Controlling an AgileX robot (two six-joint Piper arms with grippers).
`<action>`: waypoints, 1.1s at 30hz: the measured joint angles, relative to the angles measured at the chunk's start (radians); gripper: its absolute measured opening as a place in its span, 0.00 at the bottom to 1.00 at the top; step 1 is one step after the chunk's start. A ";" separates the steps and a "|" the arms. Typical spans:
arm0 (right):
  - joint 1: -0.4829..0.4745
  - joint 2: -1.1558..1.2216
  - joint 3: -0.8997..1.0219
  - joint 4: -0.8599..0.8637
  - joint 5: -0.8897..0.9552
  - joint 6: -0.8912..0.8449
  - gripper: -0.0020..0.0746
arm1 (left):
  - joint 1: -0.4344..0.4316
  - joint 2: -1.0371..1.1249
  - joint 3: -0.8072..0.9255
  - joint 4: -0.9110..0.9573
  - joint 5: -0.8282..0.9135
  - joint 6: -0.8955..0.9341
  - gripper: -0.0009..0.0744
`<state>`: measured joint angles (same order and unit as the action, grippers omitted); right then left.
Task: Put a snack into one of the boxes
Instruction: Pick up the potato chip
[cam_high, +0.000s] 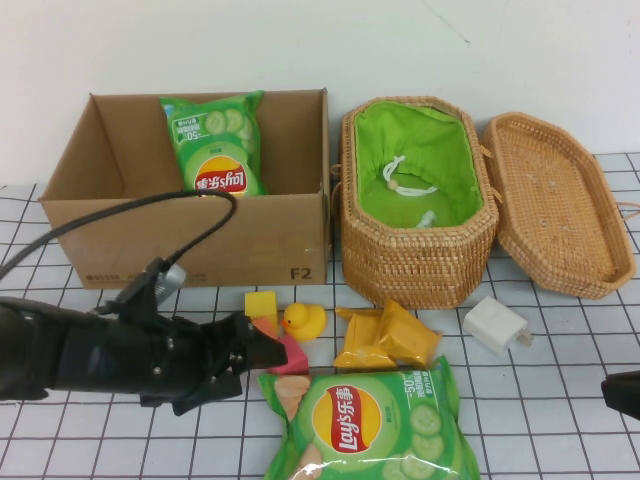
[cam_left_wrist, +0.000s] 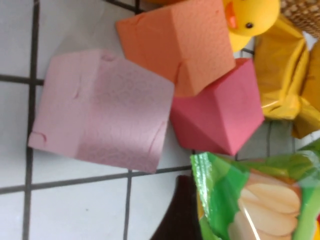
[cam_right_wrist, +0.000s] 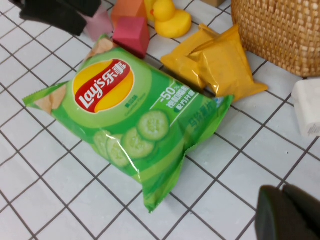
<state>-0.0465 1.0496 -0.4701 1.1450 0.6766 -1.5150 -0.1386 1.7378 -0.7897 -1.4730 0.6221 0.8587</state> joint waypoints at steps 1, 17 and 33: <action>0.000 0.000 0.000 0.000 0.000 0.000 0.02 | -0.011 0.002 0.000 -0.002 -0.018 -0.008 0.78; 0.000 0.000 0.000 0.009 0.000 -0.012 0.02 | -0.081 0.143 -0.112 0.113 -0.072 -0.286 0.70; 0.000 0.000 0.000 0.023 0.000 -0.018 0.02 | -0.081 0.143 -0.117 0.161 -0.036 -0.308 0.47</action>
<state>-0.0465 1.0496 -0.4701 1.1677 0.6766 -1.5330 -0.2199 1.8812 -0.9072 -1.3125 0.5863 0.5505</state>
